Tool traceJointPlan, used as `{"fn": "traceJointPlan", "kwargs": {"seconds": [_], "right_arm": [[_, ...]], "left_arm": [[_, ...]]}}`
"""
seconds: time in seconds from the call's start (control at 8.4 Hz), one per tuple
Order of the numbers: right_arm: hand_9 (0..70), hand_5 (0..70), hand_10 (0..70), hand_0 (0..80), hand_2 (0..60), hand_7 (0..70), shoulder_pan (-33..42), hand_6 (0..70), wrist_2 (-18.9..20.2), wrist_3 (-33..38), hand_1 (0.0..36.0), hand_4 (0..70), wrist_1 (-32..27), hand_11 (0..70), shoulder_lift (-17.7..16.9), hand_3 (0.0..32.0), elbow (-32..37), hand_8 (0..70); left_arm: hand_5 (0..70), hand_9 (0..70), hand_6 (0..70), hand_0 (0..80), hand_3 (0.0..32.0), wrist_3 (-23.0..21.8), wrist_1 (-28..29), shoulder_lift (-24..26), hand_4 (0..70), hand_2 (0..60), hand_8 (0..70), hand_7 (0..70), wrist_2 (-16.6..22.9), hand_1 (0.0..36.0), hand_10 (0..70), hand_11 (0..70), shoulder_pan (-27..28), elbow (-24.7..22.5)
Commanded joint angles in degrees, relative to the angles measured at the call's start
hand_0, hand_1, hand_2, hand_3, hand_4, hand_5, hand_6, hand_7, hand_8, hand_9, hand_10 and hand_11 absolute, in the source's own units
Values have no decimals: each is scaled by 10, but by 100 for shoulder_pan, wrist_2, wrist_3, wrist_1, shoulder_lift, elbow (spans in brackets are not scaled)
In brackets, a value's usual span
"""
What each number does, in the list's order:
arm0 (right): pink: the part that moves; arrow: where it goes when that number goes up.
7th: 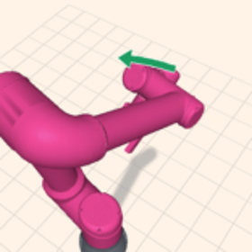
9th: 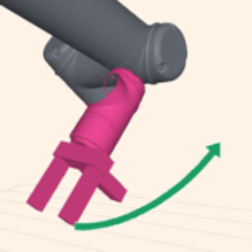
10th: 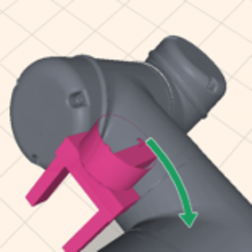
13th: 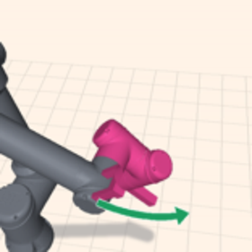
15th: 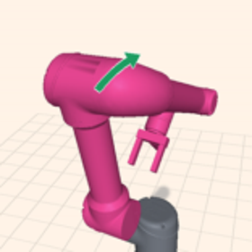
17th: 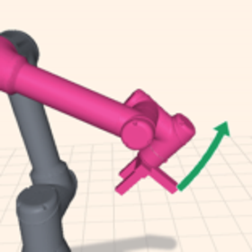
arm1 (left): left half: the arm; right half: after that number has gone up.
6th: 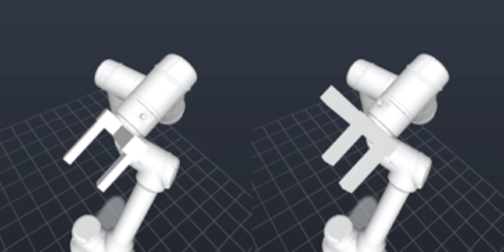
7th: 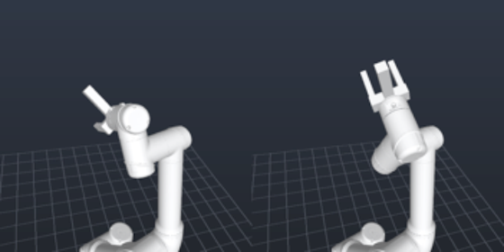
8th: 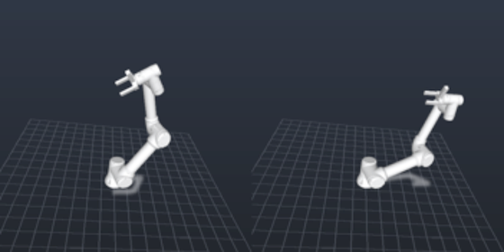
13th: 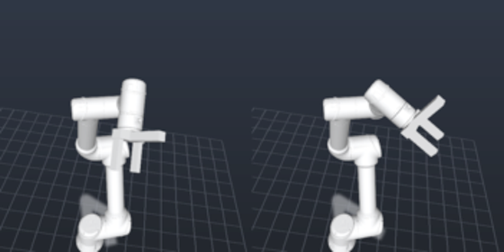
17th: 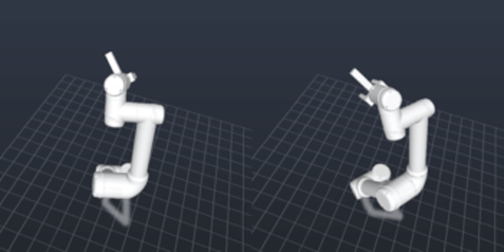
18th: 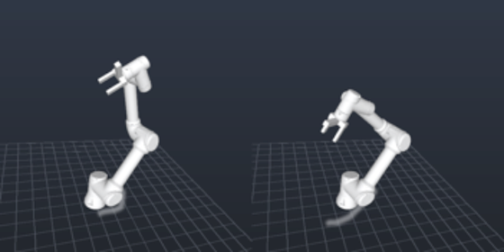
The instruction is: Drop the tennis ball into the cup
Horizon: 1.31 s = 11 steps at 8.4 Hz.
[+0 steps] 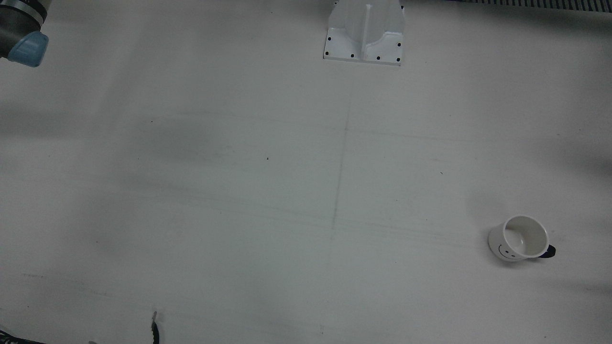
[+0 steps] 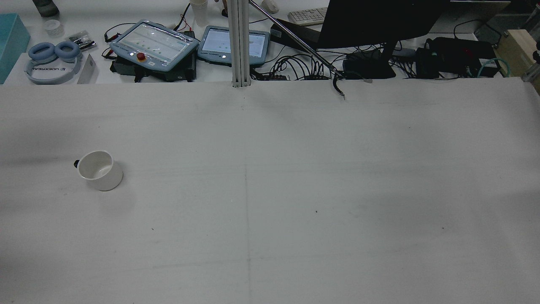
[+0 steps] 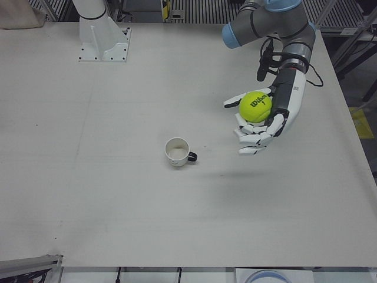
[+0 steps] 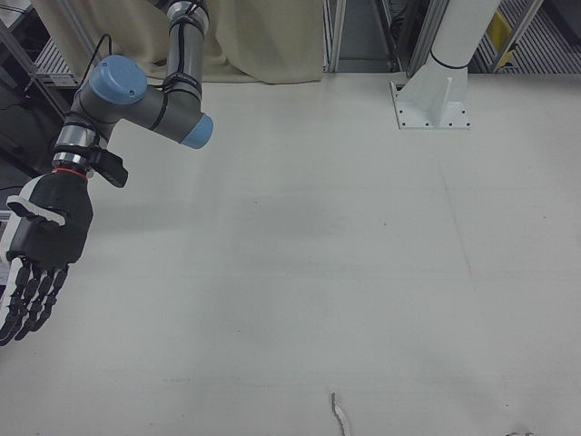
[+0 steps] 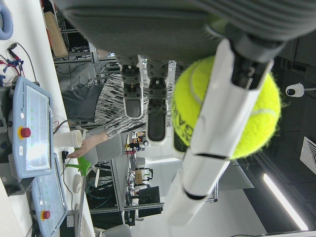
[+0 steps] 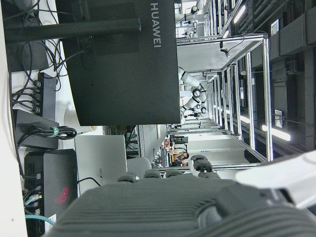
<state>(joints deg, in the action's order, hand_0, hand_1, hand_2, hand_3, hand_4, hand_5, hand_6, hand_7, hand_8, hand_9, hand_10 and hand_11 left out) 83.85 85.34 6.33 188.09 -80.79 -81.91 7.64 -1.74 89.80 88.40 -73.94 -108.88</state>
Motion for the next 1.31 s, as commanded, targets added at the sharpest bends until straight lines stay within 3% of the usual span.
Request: {"fn": "traceJointPlan", "kwargs": {"seconds": [0.0, 0.24, 0.6, 1.19], "right_arm": [[0, 0, 0, 0, 0, 0, 0, 0, 0, 0, 0, 0, -1, 0, -7, 0, 0, 0], [0, 0, 0, 0, 0, 0, 0, 0, 0, 0, 0, 0, 8, 0, 2, 0, 0, 0], [0, 0, 0, 0, 0, 0, 0, 0, 0, 0, 0, 0, -1, 0, 2, 0, 0, 0], [0, 0, 0, 0, 0, 0, 0, 0, 0, 0, 0, 0, 8, 0, 2, 0, 0, 0]], "left_arm": [[272, 457, 700, 800, 0, 123, -46, 11, 205, 127, 385, 700, -471, 353, 163, 272, 633, -81], [268, 457, 700, 800, 0, 350, 68, 11, 204, 125, 385, 700, -542, 342, 163, 272, 1037, -90], [243, 456, 700, 800, 0, 519, 166, 72, 221, 114, 377, 678, -1236, 326, 164, 271, 1942, 33], [252, 456, 700, 800, 0, 1028, 131, 266, 221, 121, 388, 674, -1255, 319, 162, 267, 2155, 103]]}}
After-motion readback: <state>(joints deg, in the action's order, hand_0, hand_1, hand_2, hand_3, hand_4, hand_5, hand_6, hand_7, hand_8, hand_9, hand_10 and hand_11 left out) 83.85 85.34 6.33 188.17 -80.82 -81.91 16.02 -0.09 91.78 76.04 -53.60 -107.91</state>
